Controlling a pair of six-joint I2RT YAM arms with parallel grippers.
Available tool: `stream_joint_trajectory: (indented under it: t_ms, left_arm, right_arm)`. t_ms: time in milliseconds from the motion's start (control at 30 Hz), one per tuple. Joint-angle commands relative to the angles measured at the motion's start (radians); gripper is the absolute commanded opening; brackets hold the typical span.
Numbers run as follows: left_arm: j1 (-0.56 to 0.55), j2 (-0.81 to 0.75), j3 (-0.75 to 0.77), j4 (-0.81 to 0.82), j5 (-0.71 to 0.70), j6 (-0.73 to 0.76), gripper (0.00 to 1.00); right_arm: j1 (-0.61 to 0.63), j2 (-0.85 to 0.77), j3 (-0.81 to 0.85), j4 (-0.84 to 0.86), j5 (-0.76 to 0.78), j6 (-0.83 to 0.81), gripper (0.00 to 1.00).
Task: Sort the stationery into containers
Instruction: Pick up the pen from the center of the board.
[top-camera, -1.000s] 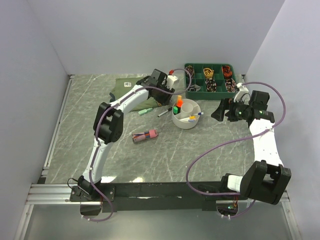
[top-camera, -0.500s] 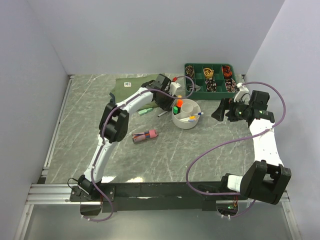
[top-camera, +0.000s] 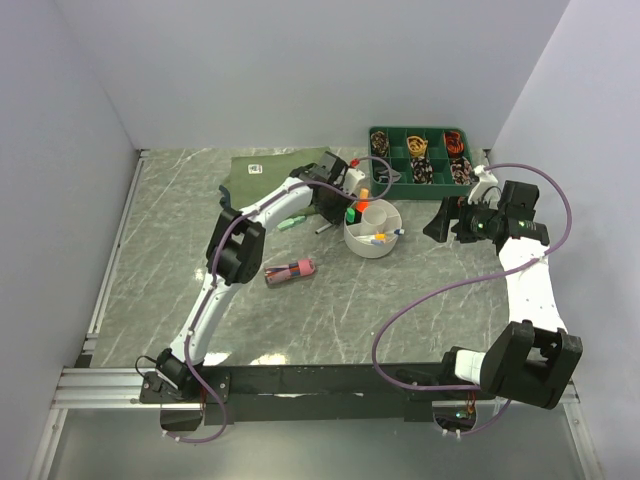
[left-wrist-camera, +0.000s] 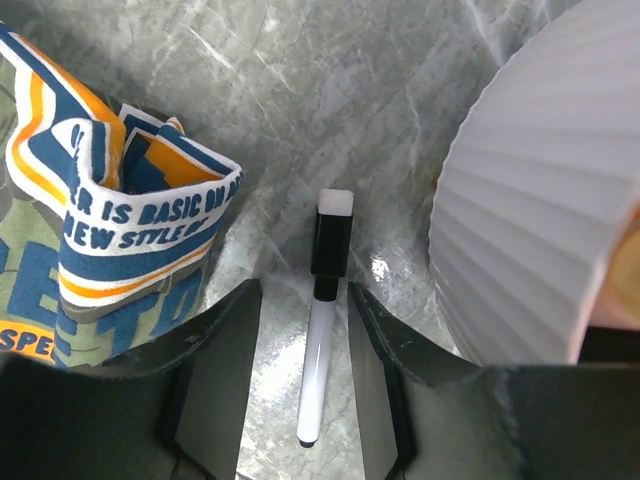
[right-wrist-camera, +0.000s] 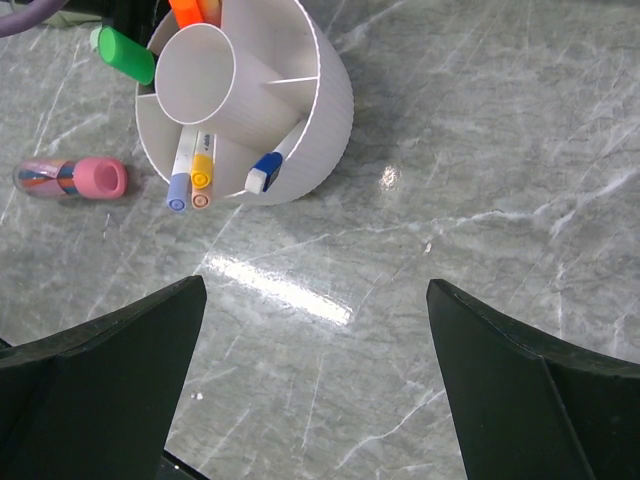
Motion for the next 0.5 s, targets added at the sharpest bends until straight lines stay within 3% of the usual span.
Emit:
stream_joint_trajectory:
  t_ms: [0,33,167,267,467]
  left_arm:
    - [-0.008,0.023,0.019,-0.008,-0.022,-0.002,0.40]
    - [-0.008,0.025,0.018,-0.007,-0.019,0.003,0.28]
    - [-0.005,-0.003,-0.025,0.015,-0.011,-0.008,0.06]
    - [0.003,-0.070,-0.086,0.055,-0.033,-0.034,0.01]
    - [0.066,-0.346,-0.218,0.142,0.041,-0.063,0.01]
  right_arm:
    - [-0.007,0.002,0.023,0.035,0.001,0.010,1.00]
    - [-0.007,0.002,0.026,0.035,0.000,0.011,1.00]
    - [-0.006,0.008,0.036,0.037,0.000,0.010,1.00]
    - [-0.007,0.017,0.051,0.033,-0.006,0.010,1.00]
    - [-0.004,0.039,0.118,0.017,-0.031,-0.009,1.00]
